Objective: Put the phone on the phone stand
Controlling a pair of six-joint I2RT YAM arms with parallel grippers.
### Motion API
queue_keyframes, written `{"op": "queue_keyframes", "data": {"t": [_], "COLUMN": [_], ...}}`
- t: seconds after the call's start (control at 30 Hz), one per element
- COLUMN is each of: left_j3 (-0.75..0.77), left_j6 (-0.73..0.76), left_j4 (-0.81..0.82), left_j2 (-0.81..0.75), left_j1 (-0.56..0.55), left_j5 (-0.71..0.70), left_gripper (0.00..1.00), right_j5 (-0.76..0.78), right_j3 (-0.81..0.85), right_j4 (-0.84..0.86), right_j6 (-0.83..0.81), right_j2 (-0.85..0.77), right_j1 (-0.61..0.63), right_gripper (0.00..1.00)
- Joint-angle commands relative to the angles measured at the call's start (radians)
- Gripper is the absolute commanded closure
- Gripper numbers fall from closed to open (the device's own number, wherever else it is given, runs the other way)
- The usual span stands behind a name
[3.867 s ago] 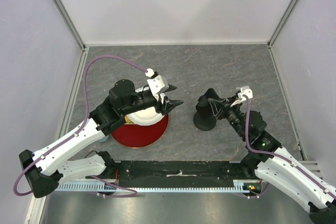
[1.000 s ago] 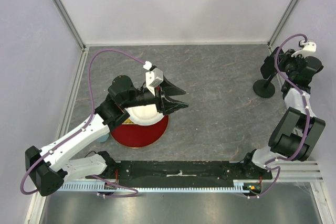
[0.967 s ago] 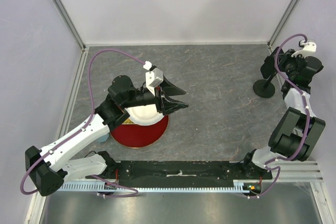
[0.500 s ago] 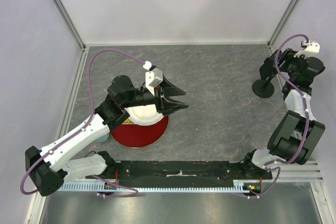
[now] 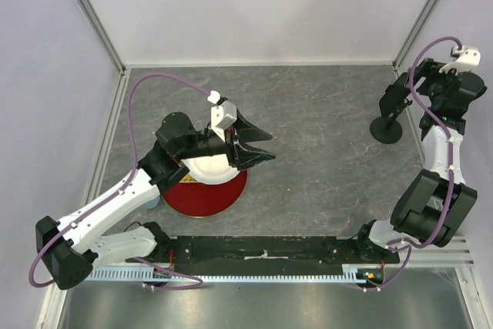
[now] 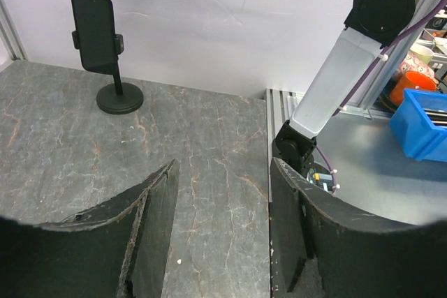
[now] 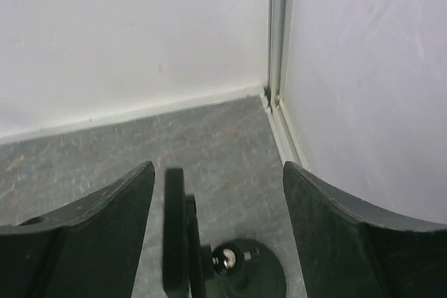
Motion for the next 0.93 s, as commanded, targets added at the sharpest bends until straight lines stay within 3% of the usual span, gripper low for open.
{"op": "queue_keyframes", "data": {"t": [0.0,0.07,0.1,0.2,0.23,0.37,0.5,0.57,0.7,0.9], "left_j3": [-0.004,-0.004,-0.006,-0.014,-0.015,-0.03,-0.055,-0.07,-0.093,-0.122], "left_j6": [-0.038,-0.039,-0.038,-0.021,-0.016,0.01,0.027,0.03,0.028,0.044], "left_j4": [0.051,0.054,0.054,0.047,0.042,0.01,-0.004,-0.007,-0.013,0.01], "left_j2": [-0.034,-0.038,-0.04,-0.055,-0.06,-0.087,-0.123,-0.144,-0.175,-0.195], "left_j1": [0.005,0.005,0.005,0.002,-0.001,-0.007,-0.006,-0.007,-0.006,-0.007], "left_j5": [0.019,0.019,0.016,-0.027,-0.045,-0.178,-0.387,-0.454,-0.637,-0.711], "left_gripper": [0.39,0.39,0.39,0.39,0.39,0.39,0.39,0.39,0.39,0.39], "right_j5": [0.183,0.304,0.467,0.688,0.868,1.091,1.343,1.442,1.387,1.199], "right_j3": [0.153,0.245,0.276,0.376,0.399,0.54,0.462,0.381,0.209,-0.203], "right_j4": [-0.066,-0.122,-0.169,-0.208,-0.22,-0.381,-0.373,-0.389,-0.551,-0.504], "right_j6": [-0.014,-0.061,-0.071,-0.135,-0.129,-0.051,-0.057,0.018,0.298,0.504], "right_j2": [-0.057,-0.05,-0.038,-0.011,-0.004,0.058,0.059,0.046,-0.068,-0.395], "right_j1": [0.105,0.186,0.284,0.499,0.559,0.777,1.047,1.11,1.205,1.268], "right_gripper": [0.19,0.19,0.18,0.17,0.16,0.16,0.09,0.04,0.02,0.02]}}
